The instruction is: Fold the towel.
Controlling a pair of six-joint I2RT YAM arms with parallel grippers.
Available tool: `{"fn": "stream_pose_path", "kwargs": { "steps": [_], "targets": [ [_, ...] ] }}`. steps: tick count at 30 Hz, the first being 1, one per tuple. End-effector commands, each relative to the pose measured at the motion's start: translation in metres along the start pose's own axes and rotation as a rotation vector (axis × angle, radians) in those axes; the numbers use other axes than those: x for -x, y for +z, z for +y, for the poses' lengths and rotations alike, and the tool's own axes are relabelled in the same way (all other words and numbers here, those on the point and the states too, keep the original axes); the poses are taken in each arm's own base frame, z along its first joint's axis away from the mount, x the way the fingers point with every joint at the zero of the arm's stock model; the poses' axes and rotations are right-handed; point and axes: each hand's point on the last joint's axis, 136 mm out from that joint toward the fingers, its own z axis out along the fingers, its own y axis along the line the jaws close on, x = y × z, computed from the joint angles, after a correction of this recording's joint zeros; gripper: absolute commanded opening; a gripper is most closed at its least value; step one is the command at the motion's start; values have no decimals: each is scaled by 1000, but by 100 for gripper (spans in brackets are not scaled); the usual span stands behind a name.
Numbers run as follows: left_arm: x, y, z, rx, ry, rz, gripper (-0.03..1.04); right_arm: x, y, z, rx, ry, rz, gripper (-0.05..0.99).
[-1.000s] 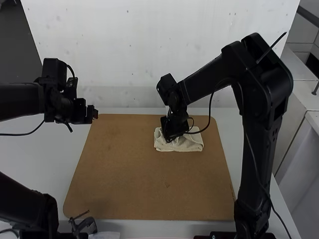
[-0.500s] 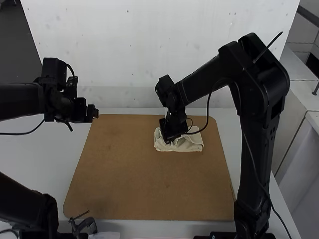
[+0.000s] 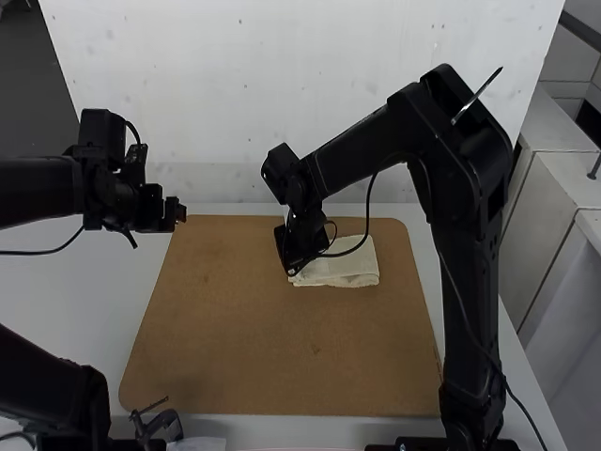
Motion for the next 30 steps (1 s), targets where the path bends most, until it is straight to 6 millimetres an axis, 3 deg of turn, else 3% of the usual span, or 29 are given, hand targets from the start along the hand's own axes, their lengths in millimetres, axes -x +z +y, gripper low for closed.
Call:
{"fn": "stream_pose_path", "kwargs": {
  "steps": [1, 2, 5, 10, 12, 17, 19, 25, 30],
  "targets": [
    [6, -7, 0, -6, 13, -33, 100, 14, -6, 0, 4, 28, -38, 3],
    [6, -7, 0, -6, 13, -33, 100, 18, -8, 0, 10, 34, -55, 8],
    [6, -7, 0, -7, 14, -36, 100, 33, -23, 3, 51, 57, -114, 42],
    [11, -11, 0, -11, 14, -56, 100, 59, -62, 0, 107, 96, -226, 78],
    [17, -16, -1, -17, 14, -78, 100, 67, -75, -9, 111, 115, -259, 87],
    [28, -21, -3, -20, 19, -105, 99, 76, -98, -44, 93, 175, -305, 97],
    [28, -21, -4, -22, 23, -105, 99, 74, -97, -69, 62, 206, -312, 97],
    [21, -19, -6, -27, 24, -92, 99, 49, -93, -155, -42, 305, -341, 97],
    [20, -24, -9, -30, 28, -107, 99, 21, -105, -197, -65, 371, -419, 96]
  ]
}}
